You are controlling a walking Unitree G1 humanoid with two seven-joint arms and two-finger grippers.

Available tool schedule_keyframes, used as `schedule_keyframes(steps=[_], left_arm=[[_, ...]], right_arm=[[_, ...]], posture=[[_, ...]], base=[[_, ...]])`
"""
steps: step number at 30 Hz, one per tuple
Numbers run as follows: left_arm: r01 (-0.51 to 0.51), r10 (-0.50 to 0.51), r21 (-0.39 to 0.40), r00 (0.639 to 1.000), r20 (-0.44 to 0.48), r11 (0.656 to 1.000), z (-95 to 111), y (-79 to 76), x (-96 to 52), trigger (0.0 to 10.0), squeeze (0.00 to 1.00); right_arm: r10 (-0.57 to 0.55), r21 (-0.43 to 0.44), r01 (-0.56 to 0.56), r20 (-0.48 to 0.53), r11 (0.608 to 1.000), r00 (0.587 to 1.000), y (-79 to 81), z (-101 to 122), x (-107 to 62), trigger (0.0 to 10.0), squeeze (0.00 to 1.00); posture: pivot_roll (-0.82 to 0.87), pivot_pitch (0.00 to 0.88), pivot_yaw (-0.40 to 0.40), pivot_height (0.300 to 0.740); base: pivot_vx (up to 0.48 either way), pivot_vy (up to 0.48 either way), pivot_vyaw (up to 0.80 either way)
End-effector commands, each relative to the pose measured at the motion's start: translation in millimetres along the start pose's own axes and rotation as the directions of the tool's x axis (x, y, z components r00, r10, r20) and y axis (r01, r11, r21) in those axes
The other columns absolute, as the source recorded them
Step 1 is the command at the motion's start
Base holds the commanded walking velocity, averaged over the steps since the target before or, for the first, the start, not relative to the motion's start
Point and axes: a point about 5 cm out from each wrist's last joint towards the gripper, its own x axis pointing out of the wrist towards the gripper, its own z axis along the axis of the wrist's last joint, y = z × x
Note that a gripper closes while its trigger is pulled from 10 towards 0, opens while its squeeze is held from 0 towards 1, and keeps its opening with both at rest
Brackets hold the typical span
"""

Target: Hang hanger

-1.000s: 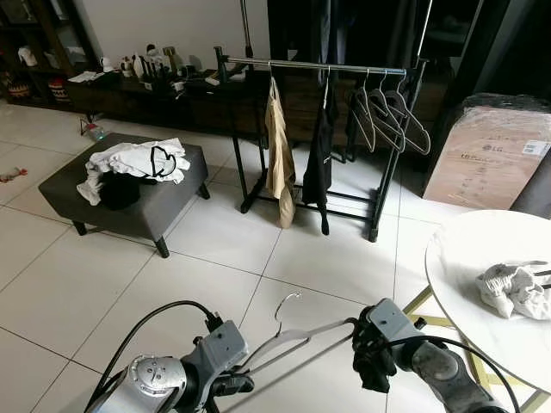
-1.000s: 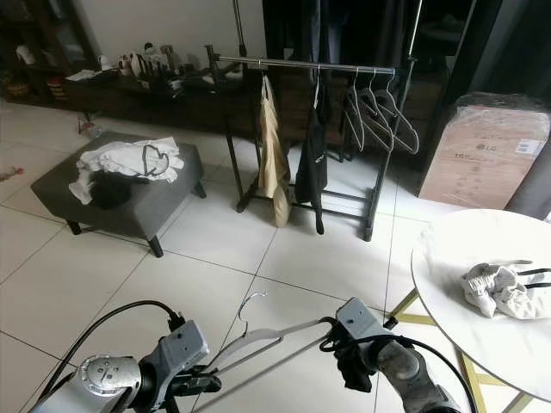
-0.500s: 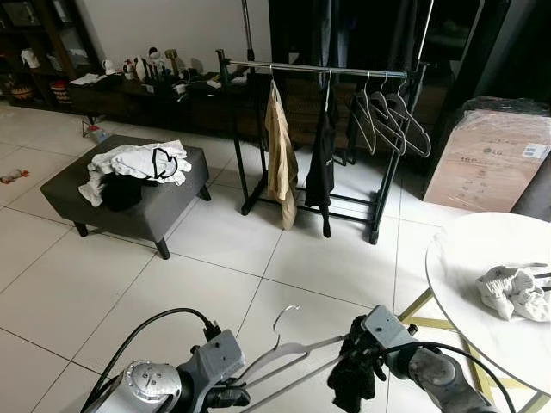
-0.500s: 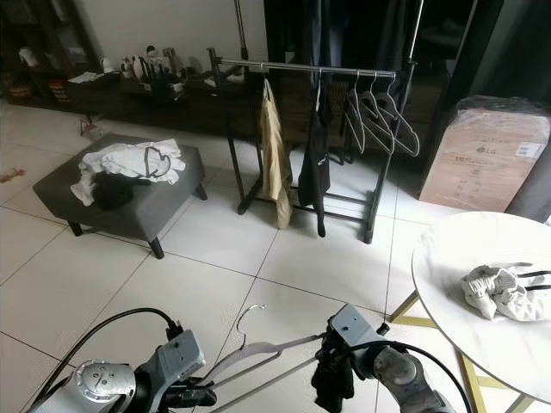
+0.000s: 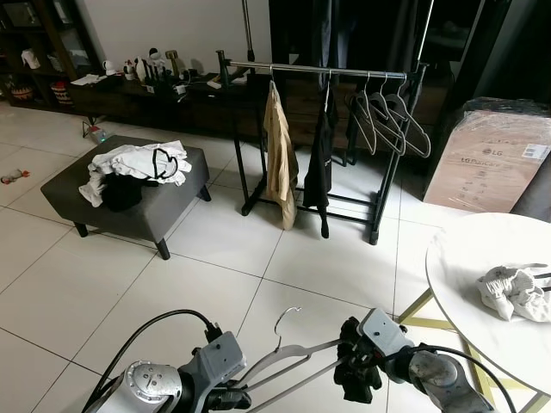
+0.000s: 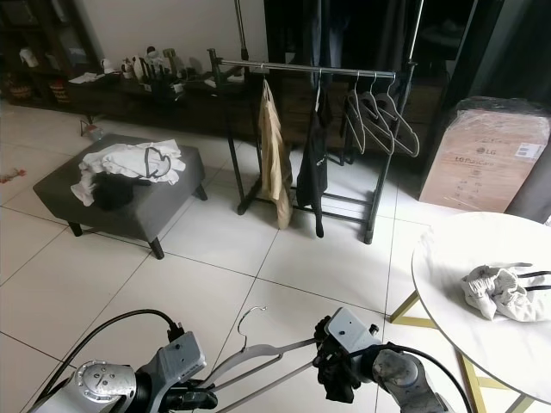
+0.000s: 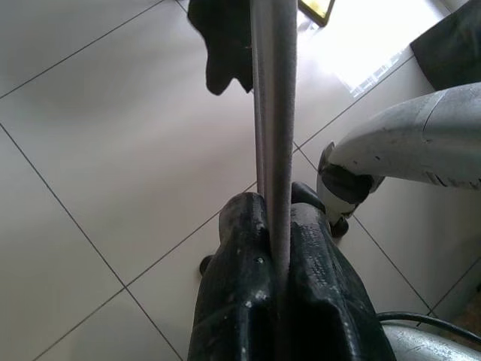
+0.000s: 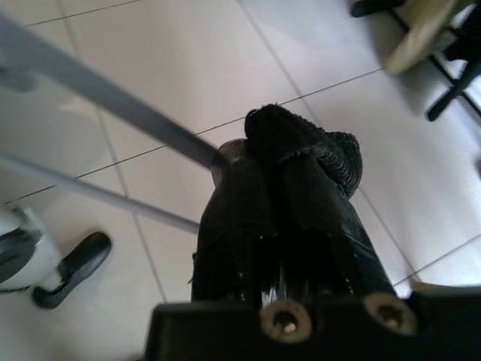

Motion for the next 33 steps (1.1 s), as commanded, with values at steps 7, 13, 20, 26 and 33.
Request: schedule_keyframes(steps=[7, 13, 20, 26, 33], left_arm=[[0.013, -0.013, 0.007, 1.000, 0.004, 1.000, 3.2, 1.3, 0.8, 10.0, 0.00], [0.018, -0.018, 0.012, 1.000, 0.007, 1.000, 4.9, 1.6, 0.7, 10.0, 0.00], [0.026, -0.026, 0.010, 1.000, 0.012, 1.000, 5.9, 0.1, 1.2, 10.0, 0.00], [0.028, -0.028, 0.008, 1.000, 0.010, 1.000, 5.6, -1.8, 1.8, 10.0, 0.00], [-0.160, 0.162, -0.033, 0.981, 0.106, 0.987, 19.6, 17.8, 2.5, 10.0, 0.00]], right_arm=[[0.253, -0.001, -0.253, 0.021, 0.967, 0.967, 10.9, 12.5, -12.3, 10.0, 0.00], [0.336, -0.040, -0.334, 0.052, 0.942, 0.940, 10.0, 30.9, -22.1, 10.0, 0.00], [0.301, -0.094, -0.295, 0.055, 0.951, 0.952, 3.7, 48.0, -27.6, 10.0, 0.00], [-0.050, -0.241, 0.045, -0.018, 0.970, 0.999, -32.4, 49.0, -19.8, 10.0, 0.00], [-0.103, -0.253, 0.082, -0.072, 0.964, 0.992, -30.7, 39.5, -13.7, 10.0, 0.00]], posture=[[-0.06, 0.059, 0.025, 0.740], [-0.06, 0.071, 0.025, 0.740], [-0.06, 0.075, 0.023, 0.740], [-0.06, 0.076, 0.022, 0.740], [-0.05, 0.080, 0.015, 0.740]], base=[[0.000, 0.000, 0.00], [0.000, 0.000, 0.00], [0.000, 0.000, 0.00], [0.000, 0.000, 0.00], [0.000, 0.000, 0.00]])
